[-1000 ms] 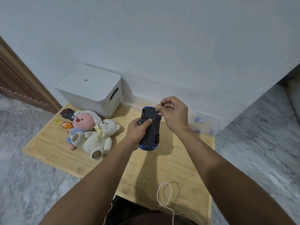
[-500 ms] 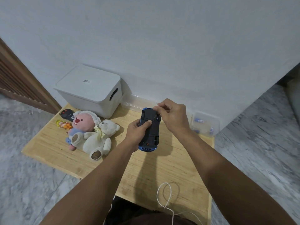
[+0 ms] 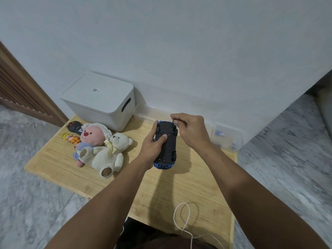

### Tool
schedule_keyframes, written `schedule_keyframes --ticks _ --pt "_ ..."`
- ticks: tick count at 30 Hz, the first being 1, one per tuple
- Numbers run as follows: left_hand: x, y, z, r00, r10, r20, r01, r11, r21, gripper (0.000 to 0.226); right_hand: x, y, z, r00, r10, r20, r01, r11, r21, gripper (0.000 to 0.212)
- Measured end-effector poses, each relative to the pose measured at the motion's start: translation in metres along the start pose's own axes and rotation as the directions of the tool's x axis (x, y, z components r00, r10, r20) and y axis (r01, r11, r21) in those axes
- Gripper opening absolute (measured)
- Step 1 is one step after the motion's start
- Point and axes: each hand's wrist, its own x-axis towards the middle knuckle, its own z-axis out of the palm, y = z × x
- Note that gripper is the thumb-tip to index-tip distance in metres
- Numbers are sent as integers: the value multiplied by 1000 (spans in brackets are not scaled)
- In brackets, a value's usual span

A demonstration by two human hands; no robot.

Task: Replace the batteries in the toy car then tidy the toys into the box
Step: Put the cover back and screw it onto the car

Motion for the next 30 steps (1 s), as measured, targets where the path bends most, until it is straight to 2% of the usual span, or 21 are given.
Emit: schedule_keyframes --ticks 4,8,12,16,19,21,24,27,30 --pt "0 -3 -2 1000 -1 6 1 1000 2 62 1 -1 -2 1000 13 24 -13 1000 -16 20" --pt "0 -4 -3 1000 -3 7 3 1000 18 62 7 -5 -6 996 -34 85 51 977 -206 13" --pt "-1 -6 -4 1000 -5 4 5 999 37 62 13 -11 -9 982 -33 187 130 832 -539 33" --pt "-1 -5 -4 1000 14 20 -15 997 80 62 13 -15 -9 968 70 243 120 716 -688 44" --pt "-1 -6 -6 1000 23 7 -23 995 99 63 17 -16 -11 953 127 275 112 695 -710 54" --pt "0 -6 -6 1000 24 1 -24 994 103 62 18 -15 -13 943 132 305 110 743 -660 53" --pt "-1 -4 -5 1000 23 4 -24 994 109 63 15 -11 -13 935 90 344 118 834 -539 43" --pt "0 -3 -4 1000 17 5 -18 994 110 63 10 -11 -14 935 49 351 163 820 -549 31" --pt "0 -3 -4 1000 15 3 -15 993 113 63 6 -13 -16 937 49 347 159 821 -548 11"
